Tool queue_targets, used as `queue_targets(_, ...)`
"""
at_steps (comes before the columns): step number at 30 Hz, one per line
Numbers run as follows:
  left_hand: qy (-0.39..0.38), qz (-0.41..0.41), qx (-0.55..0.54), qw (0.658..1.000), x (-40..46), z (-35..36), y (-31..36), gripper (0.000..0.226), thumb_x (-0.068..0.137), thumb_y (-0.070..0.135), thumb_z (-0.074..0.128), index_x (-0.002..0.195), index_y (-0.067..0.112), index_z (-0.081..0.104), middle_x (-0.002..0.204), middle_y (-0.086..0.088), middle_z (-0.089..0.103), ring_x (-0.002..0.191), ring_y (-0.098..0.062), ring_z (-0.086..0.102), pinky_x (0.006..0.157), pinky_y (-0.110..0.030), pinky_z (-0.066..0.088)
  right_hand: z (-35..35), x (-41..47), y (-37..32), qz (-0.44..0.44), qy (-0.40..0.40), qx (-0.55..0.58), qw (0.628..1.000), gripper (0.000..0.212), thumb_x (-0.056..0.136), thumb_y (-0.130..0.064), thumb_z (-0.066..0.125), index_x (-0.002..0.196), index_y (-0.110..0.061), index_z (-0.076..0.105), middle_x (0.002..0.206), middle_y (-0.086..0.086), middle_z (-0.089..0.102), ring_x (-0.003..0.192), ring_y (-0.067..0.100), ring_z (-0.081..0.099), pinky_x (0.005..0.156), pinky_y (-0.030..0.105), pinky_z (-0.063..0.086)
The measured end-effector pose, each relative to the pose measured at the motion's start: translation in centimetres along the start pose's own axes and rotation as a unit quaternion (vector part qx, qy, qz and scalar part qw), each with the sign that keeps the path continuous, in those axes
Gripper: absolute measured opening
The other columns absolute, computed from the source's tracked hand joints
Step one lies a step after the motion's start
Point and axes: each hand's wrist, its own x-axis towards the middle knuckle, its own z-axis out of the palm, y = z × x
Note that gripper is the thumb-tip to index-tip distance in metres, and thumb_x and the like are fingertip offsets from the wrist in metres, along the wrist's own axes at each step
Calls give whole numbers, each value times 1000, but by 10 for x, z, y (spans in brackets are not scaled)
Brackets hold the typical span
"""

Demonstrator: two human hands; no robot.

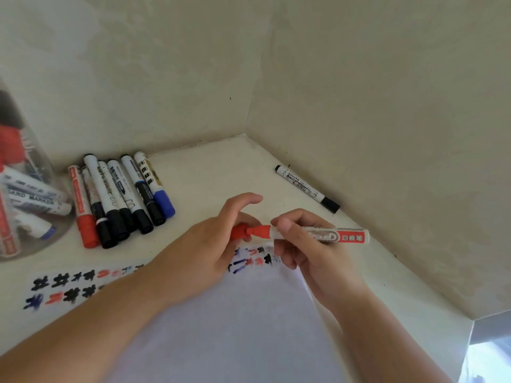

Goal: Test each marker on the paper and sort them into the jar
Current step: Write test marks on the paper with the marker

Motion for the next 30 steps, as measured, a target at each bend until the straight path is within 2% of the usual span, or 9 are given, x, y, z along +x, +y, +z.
queue_targets(4, 2, -4, 1, 1000, 1, -1, 0, 71, 88, 1, 48, 125, 51, 13, 110, 30, 52, 95, 2, 53, 80, -12, 39, 0, 0, 1, 0, 31, 2, 1000, 22, 82, -24, 56, 67, -11, 66, 52, 4, 55, 46, 13, 47, 42, 19, 34)
queue_targets(7, -12, -1, -3, 1000, 0, 0, 6, 62, 89, 9, 51, 126, 48, 19, 116, 21, 58, 99, -3, 56, 82, -23, 44, 4, -1, 3, 15, 14, -53, 998, 15, 79, -25, 61, 68, -15, 63, 53, 2, 58, 46, 11, 50, 43, 17, 35)
queue_targets(10, 7, 1, 28, 1000, -1, -3, 9, 32, 90, 38, 49, 119, 35, 35, 107, 10, 64, 91, -8, 60, 75, -29, 47, 8, -1, 1, 13, 1, -25, 1000, 20, 72, -26, 69, 60, -20, 55, 51, 0, 60, 43, 8, 53, 42, 16, 35)
queue_targets(12, 34, -7, 114, 993, -1, -8, 10, 44, 85, 59, 36, 103, 22, 52, 87, 7, 64, 76, -12, 59, 62, -33, 48, 10, -1, 0, 5, 29, -9, 1000, 28, 74, -20, 69, 53, -21, 50, 47, -2, 56, 40, 9, 49, 41, 16, 34)
queue_targets(16, 30, 42, 224, 973, 1, -7, 14, 50, 87, 51, 27, 77, 11, 55, 61, 3, 56, 51, -18, 52, 41, -30, 40, 15, 0, 0, 5, 90, 7, 996, 33, 77, -19, 61, 48, -22, 44, 40, -6, 44, 37, 7, 38, 41, 18, 32)
queue_targets(21, 29, 55, 206, 977, 2, -2, 15, 43, 88, 49, 26, 71, 14, 43, 54, 3, 48, 43, -17, 41, 41, -29, 32, 22, 1, -1, 16, 108, 25, 994, 33, 76, -16, 57, 50, -18, 37, 40, -1, 38, 36, 12, 35, 42, 24, 29)
queue_targets(24, 23, 27, 199, 979, 0, 0, 12, 47, 88, 61, 18, 74, 19, 36, 59, 7, 45, 49, -15, 40, 48, -27, 27, 25, 3, 1, 25, 107, 25, 994, 30, 74, -15, 57, 53, -15, 36, 41, 0, 41, 36, 13, 36, 41, 24, 31)
queue_targets(26, 23, 7, 196, 980, -3, -1, 8, 51, 89, 62, 15, 85, 19, 43, 64, 9, 46, 54, -13, 43, 50, -27, 26, 27, 6, 3, 35, 107, 18, 993, 30, 74, -18, 60, 54, -14, 39, 42, 0, 45, 35, 12, 38, 39, 20, 33)
queue_targets(30, 80, -21, 219, 972, 2, -15, 16, 41, 90, 42, 33, 125, 22, 41, 49, 14, 41, 39, -6, 42, 35, -23, 32, 25, 27, -4, 95, 33, -119, 988, 36, 69, -51, 73, 65, -19, 58, 48, -1, 54, 39, 9, 41, 43, 20, 34)
